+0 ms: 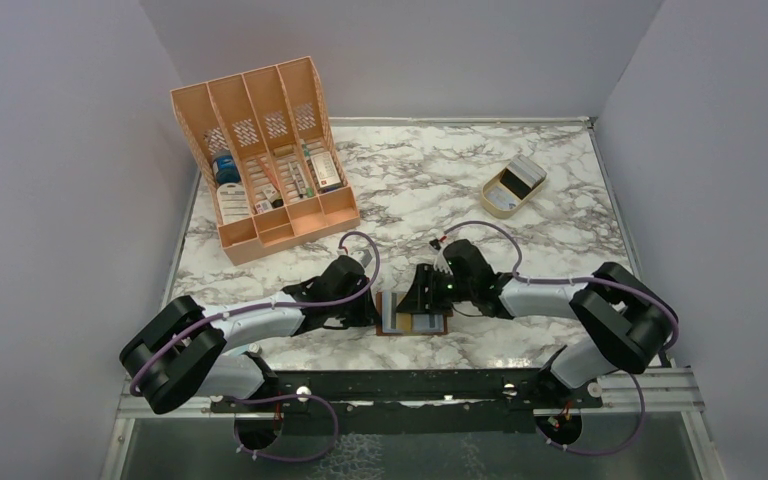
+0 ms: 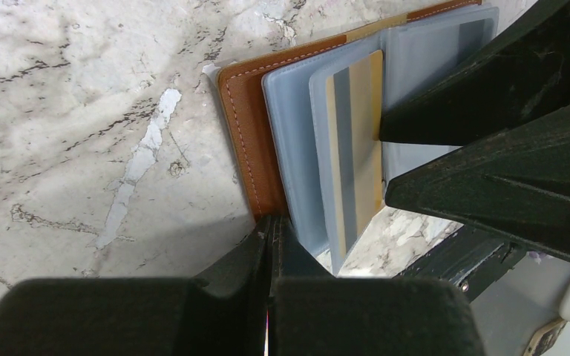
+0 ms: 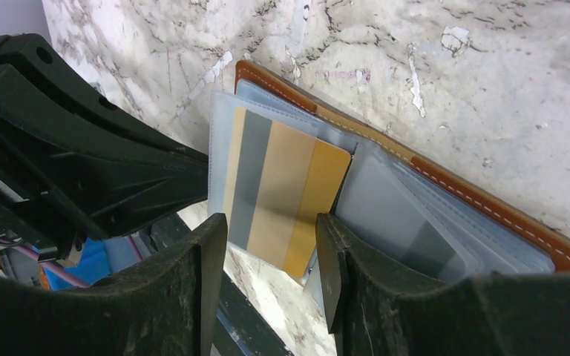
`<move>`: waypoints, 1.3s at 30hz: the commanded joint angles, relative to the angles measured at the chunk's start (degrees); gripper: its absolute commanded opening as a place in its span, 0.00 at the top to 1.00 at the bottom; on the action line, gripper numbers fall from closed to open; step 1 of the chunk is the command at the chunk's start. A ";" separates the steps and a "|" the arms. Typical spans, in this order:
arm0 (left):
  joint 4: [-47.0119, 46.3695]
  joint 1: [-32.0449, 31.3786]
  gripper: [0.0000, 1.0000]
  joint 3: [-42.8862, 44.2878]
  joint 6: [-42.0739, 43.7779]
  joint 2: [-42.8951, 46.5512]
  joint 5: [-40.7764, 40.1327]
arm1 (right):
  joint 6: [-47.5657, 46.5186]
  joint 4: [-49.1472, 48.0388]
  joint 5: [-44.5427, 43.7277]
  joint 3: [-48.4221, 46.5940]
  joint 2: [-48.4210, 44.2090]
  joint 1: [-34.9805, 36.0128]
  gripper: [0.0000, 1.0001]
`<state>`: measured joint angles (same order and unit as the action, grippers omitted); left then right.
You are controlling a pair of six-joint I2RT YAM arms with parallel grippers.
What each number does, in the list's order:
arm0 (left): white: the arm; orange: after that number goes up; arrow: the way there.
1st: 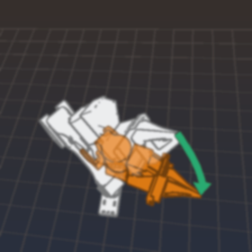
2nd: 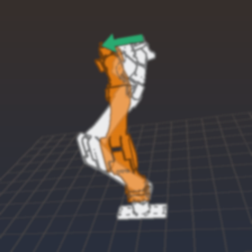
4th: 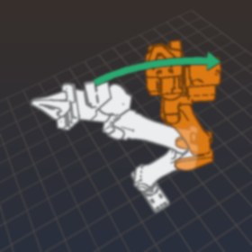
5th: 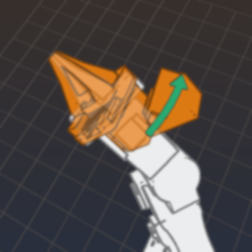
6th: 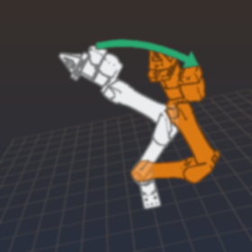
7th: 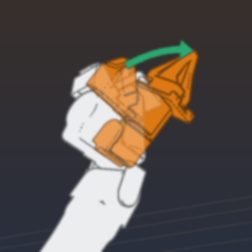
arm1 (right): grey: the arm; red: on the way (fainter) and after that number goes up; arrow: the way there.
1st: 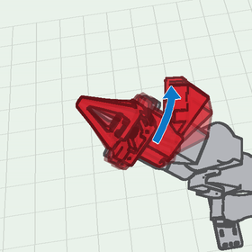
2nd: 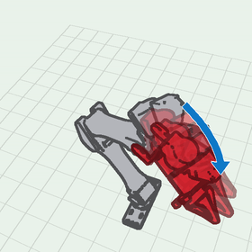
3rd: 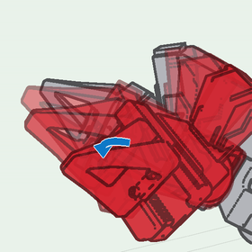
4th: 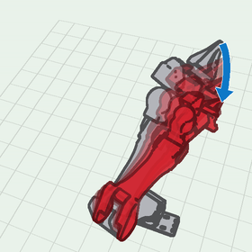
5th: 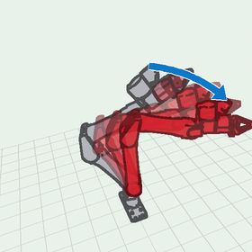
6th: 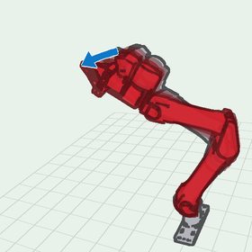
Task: Put the credit cards into the card holder
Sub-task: Insert the credit card into the card holder.
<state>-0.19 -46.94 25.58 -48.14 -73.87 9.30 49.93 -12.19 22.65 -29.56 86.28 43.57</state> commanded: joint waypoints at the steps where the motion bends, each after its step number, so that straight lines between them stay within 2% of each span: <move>1: 0.11 0.00 1.00 -1.30 0.15 -0.13 0.37 | -0.75 -1.57 1.23 -1.59 1.55 0.77 0.52; 12: 0.01 0.00 1.00 -0.97 0.07 -0.40 0.54 | -1.87 -1.96 3.33 -2.74 0.69 0.90 0.54; 22: 0.24 0.00 1.00 -1.32 -0.33 0.86 0.21 | -2.78 3.68 -0.60 -3.55 -2.88 0.90 0.54; 26: 1.37 0.05 0.98 -0.91 -0.72 2.67 -0.69 | -6.20 9.12 -4.01 -6.44 -3.65 0.88 0.54; 29: 2.56 0.00 0.86 -0.21 -0.58 5.43 -1.22 | -12.14 14.89 -7.58 -10.51 -4.36 0.88 0.53; 35: 6.65 0.00 0.51 3.04 2.04 11.28 -3.19 | -23.64 24.64 -19.42 -19.27 -4.75 0.81 0.53; 39: 9.78 0.00 0.27 5.28 4.21 15.86 -4.35 | -30.59 29.08 -28.35 -27.01 -1.62 -0.15 0.53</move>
<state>6.02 -46.94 27.40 -46.78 -62.37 7.68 29.41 10.02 6.85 -49.89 83.02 44.05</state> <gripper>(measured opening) 0.618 0.470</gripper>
